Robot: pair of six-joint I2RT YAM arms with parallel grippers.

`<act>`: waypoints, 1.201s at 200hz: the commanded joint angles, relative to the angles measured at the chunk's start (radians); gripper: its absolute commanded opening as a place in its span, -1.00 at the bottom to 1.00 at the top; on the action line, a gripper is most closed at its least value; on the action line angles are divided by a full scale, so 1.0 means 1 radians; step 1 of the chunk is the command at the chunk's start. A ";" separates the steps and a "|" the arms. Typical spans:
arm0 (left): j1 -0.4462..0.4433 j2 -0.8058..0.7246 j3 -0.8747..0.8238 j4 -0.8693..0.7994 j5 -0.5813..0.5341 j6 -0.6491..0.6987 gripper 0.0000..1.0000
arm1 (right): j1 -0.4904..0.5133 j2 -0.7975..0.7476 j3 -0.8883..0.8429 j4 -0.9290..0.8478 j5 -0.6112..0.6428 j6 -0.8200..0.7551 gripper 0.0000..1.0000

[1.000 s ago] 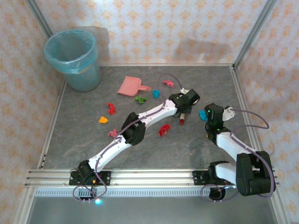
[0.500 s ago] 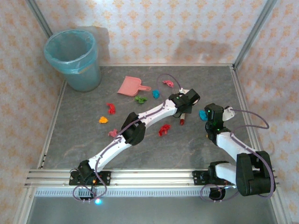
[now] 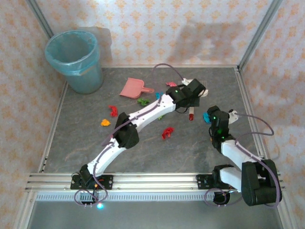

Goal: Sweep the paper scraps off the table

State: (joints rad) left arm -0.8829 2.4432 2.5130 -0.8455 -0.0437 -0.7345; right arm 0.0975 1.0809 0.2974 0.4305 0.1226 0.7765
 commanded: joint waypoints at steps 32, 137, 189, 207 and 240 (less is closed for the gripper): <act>0.021 -0.424 -0.382 0.099 -0.137 -0.124 -1.00 | 0.067 -0.034 -0.020 0.201 -0.124 -0.121 0.29; 0.178 -1.183 -1.356 0.476 -0.348 -0.581 -1.00 | 0.438 0.119 0.175 0.349 -0.663 -0.266 0.29; 0.188 -1.339 -1.526 0.505 -0.435 -0.740 -1.00 | 0.644 0.041 0.215 0.286 -0.701 -0.226 0.31; 0.188 -1.358 -1.562 0.512 -0.433 -0.794 -1.00 | 0.719 0.040 0.231 0.232 -0.582 -0.220 0.32; 0.189 -1.362 -1.589 0.533 -0.417 -0.837 -1.00 | 0.759 0.060 0.364 -0.059 -0.372 -0.159 0.32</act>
State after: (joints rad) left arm -0.6975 1.0946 0.9417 -0.3641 -0.4091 -1.4971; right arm 0.8505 1.1385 0.5495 0.5812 -0.4294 0.5686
